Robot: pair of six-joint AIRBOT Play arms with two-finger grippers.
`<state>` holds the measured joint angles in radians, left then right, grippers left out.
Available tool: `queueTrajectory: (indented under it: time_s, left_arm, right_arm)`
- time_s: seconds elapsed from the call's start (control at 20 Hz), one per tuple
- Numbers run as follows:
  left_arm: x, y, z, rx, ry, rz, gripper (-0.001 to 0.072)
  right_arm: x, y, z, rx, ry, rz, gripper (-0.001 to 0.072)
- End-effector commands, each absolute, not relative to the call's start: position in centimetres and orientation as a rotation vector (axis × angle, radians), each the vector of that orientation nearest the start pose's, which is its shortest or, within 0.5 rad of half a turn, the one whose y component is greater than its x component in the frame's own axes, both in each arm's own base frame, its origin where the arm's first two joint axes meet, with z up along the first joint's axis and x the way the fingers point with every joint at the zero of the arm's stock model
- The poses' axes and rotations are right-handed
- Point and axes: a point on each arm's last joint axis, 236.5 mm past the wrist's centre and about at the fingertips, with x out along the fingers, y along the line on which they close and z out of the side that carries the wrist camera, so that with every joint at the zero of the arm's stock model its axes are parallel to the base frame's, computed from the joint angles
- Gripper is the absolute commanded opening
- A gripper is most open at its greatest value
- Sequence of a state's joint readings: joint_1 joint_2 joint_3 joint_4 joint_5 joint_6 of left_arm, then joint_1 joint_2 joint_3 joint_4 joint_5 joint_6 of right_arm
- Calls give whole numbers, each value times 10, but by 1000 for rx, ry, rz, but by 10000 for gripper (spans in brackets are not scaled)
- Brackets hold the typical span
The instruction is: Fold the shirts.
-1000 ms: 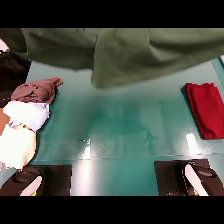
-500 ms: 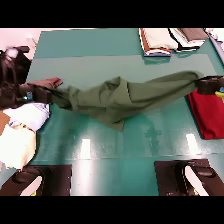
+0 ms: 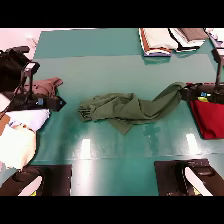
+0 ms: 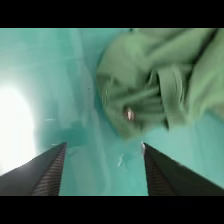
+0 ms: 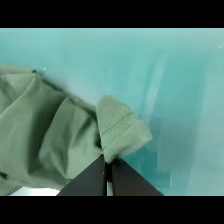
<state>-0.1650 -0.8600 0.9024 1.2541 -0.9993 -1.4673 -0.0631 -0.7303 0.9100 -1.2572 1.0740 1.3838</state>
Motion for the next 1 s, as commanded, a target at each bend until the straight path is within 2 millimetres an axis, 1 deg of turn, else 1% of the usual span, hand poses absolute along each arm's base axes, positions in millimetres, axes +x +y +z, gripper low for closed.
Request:
queueTrajectory:
  time_s: [0.0, 0.1, 0.15, 0.2, 0.3, 0.35, 0.4, 0.45, 0.6, 0.75, 0.85, 0.95]
  left_arm:
    - [377, -140, 74, -174, 963, -404, 559]
    - [416, -161, 57, -208, 1017, -458, 559]
    - [430, -171, 45, -227, 1064, -487, 559]
    - [439, -183, 29, -248, 1130, -524, 560]
    - [445, -202, -4, -300, 1254, -590, 560]
    - [444, -206, -19, -317, 1297, -604, 560]
    - [443, -206, -33, -321, 1332, -602, 559]
    - [440, -206, -42, -322, 1359, -600, 559]
    - [435, -207, -51, -278, 1378, -623, 559]
    - [428, -215, -56, -217, 1388, -647, 559]
    - [415, -217, -62, -147, 1427, -660, 559]
    - [399, -211, -70, -47, 1488, -663, 559]
  right_arm:
    - [318, 63, 106, 97, 908, 266, 17]
    - [318, 72, 100, 86, 928, 292, 17]
    - [318, 75, 98, 83, 935, 301, 17]
    - [318, 77, 97, 80, 936, 306, 17]
    - [318, 77, 97, 83, 938, 305, 17]
    - [318, 77, 97, 83, 937, 305, 17]
    - [318, 77, 97, 83, 937, 305, 17]
    - [318, 77, 97, 83, 937, 304, 17]
    - [318, 77, 98, 91, 937, 300, 17]
    - [318, 77, 98, 93, 937, 299, 17]
    - [318, 77, 98, 93, 938, 299, 17]
    - [318, 77, 98, 93, 937, 299, 17]
